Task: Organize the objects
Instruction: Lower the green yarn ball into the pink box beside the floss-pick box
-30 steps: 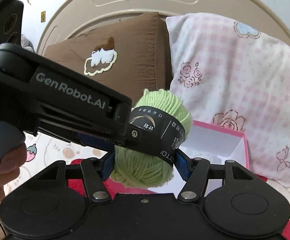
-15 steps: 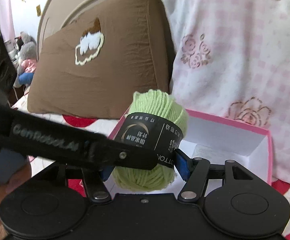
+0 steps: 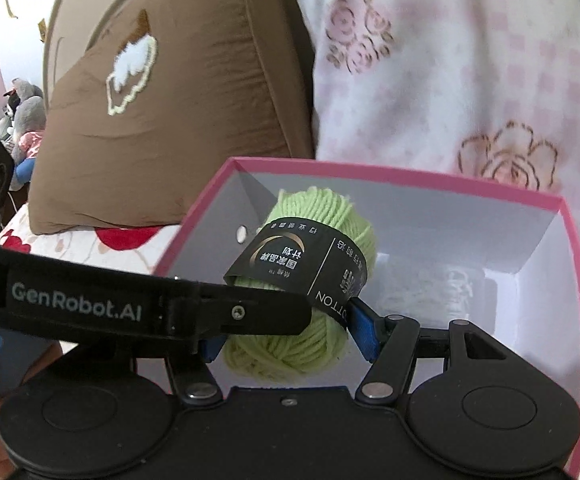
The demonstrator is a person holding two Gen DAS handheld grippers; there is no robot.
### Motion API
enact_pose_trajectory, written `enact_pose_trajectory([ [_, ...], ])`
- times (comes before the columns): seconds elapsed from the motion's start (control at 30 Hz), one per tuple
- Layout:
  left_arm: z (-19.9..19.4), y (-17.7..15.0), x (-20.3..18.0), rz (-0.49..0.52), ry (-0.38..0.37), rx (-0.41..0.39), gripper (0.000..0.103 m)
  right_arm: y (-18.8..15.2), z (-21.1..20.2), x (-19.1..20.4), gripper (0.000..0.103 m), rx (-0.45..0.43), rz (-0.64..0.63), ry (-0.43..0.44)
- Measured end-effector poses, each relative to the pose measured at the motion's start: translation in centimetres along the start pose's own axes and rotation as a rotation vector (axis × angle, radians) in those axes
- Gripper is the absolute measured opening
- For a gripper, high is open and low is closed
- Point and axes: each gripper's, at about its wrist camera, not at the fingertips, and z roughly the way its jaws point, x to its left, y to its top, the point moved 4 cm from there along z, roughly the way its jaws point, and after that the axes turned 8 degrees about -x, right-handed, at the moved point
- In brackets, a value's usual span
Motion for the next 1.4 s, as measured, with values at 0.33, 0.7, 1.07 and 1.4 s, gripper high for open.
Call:
enact_pose_trajectory([
  [0.33, 1.9, -0.2, 0.0, 0.043, 0.013, 0.01, 0.049, -1.1, 1.8, -1.2, 0.067, 0.013, -0.006, -0.002],
  [0.7, 4.7, 0.7, -0.8, 0.089, 0.059, 0.096, 0.048, -0.7, 3.4, -2.3, 0.064, 0.084, -0.046, -0.084],
  [1.07, 5.0, 0.2, 0.3, 0.062, 0.069, 0.082, 0.048, -1.2, 4.5, -2.3, 0.064, 0.109, -0.044, -0.07],
  [1.4, 4.8, 0.1, 0.3, 0.043, 0.085, 0.03, 0.044, -1.7, 3.7, -2.9, 0.054, 0.19, 0.022, -0.057],
])
